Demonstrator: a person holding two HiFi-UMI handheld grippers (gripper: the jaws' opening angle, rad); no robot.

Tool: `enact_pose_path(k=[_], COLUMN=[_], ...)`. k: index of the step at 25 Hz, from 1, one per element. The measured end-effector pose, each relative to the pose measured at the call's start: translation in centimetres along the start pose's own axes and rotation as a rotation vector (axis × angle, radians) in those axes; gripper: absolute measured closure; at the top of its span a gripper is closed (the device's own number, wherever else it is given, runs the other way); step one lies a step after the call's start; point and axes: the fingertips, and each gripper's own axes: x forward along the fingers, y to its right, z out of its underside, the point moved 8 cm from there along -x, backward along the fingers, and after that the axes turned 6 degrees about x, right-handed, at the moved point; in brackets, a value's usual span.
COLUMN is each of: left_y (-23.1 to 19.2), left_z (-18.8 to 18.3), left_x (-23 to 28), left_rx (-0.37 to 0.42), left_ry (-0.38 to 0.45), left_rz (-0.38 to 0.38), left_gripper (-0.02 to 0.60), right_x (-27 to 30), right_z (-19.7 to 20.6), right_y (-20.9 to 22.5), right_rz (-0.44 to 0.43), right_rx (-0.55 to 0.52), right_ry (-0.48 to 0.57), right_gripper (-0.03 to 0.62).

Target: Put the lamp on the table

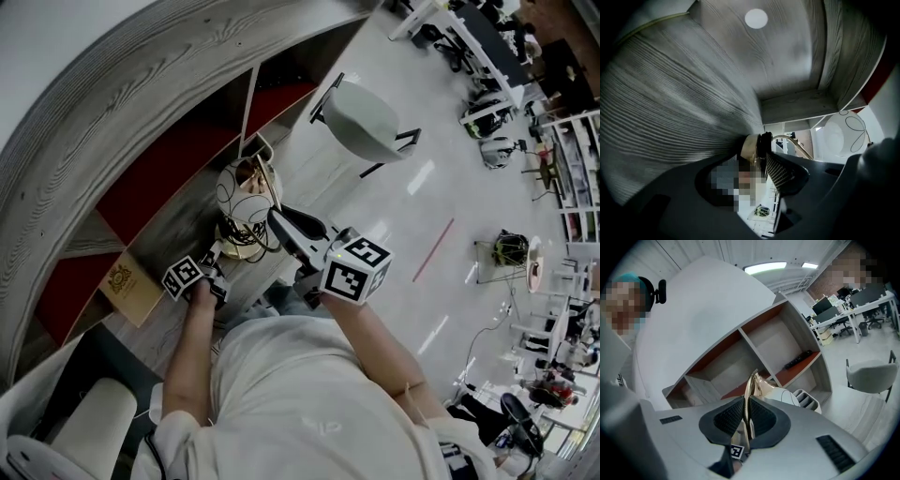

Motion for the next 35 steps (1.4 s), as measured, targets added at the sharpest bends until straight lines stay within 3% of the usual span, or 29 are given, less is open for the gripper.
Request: enact_pose_path(k=[7,17,20,29,31,35], left_y=[0.7,2.8,3.1,7.2,8.8,12.1], left_z=[0.7,1.7,1.4,-1.2,-1.7,-2.5], left_x=[-3.3,-7.8,-8.8,-12.7,-13.4,-14.8], left_rx=[-0.053,-0.125,-0.134,-0.075,-0.024,0.117], left_ry=[0.064,0.202,0.241,0.353,0.352,0.35], left_rz=[-0.016,0.064,0.079,0.16,0.184,0.208], left_gripper=[0.393,0.55,0.56,0.566,0.566,0.566], right_x=[0.2,0.3,0.5,0.8,0.9,1.1], right_z=[1.1,3.1,3.6,4.0,3.6,3.0], right_y=[-1.3,-2.9,-3.4,-3.6,-3.9,-4.5], right_rz=[-0.044,-0.113,-0.14,-0.188,-0.214,-0.239], right_rx=[-0.032,-0.078,-0.082,-0.068,-0.073,-0.125], right_ry=[-0.049,-0.123,-0.141,-0.187,-0.181,-0.194], right_gripper=[0.53,0.53,0.53,0.53,0.521,0.446])
